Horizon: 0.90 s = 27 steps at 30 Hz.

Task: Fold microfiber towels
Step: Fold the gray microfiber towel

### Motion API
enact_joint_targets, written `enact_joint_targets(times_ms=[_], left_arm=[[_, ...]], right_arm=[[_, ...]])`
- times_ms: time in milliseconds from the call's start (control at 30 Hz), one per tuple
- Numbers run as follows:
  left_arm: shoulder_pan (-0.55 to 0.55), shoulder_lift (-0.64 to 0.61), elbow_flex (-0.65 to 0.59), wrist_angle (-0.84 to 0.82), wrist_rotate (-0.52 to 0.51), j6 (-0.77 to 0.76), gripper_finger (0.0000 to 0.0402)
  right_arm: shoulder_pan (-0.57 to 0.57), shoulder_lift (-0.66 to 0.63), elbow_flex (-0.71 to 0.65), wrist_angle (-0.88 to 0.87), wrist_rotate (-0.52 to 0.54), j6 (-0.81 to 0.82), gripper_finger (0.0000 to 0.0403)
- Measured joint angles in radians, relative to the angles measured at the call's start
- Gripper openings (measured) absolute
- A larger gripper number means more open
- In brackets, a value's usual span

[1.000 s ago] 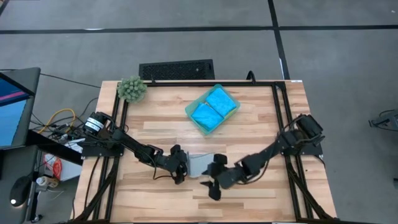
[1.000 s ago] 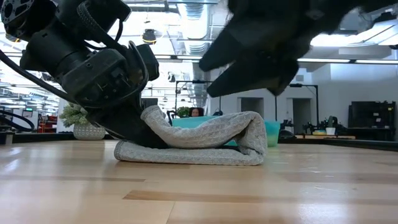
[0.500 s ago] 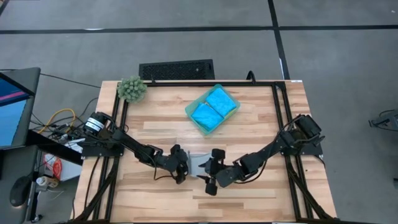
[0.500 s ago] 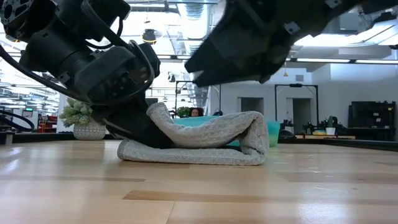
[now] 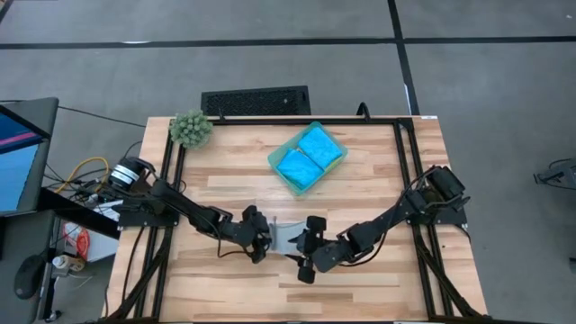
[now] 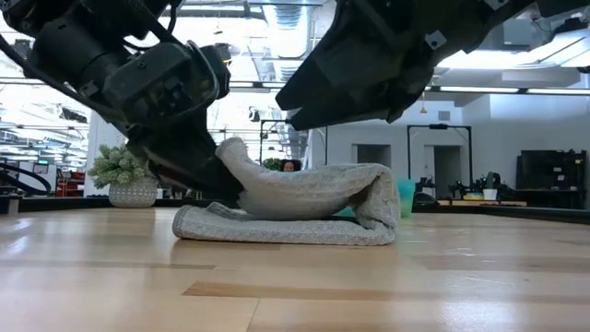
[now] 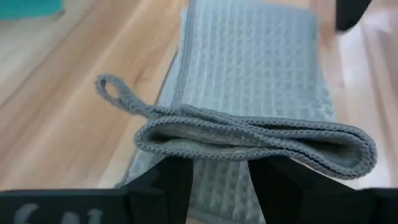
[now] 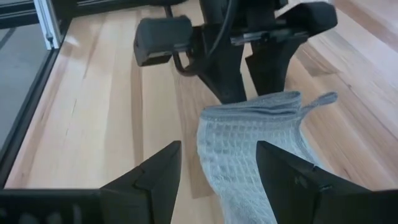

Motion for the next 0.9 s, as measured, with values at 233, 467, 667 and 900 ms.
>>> enact_joint_targets(times_ms=[233, 467, 667, 900], left_arm=[[0.0, -0.028, 0.0, -0.032, 0.042, 0.0, 0.0143], [0.0, -0.031, 0.0, -0.158, -0.005, -0.039, 0.0143], [0.0, -0.031, 0.001, -0.225, -0.034, -0.063, 0.0143], [0.001, -0.031, 0.017, -0.223, -0.048, -0.081, 0.0143]], right_arm=[[-0.026, 0.0, 0.0, -0.011, 0.027, 0.019, 0.023], [-0.051, 0.0, 0.0, -0.01, 0.032, 0.037, 0.023], [-0.046, 0.0, 0.0, -0.013, 0.031, 0.063, 0.023], [-0.032, 0.0, 0.0, -0.016, 0.027, 0.06, 0.023]])
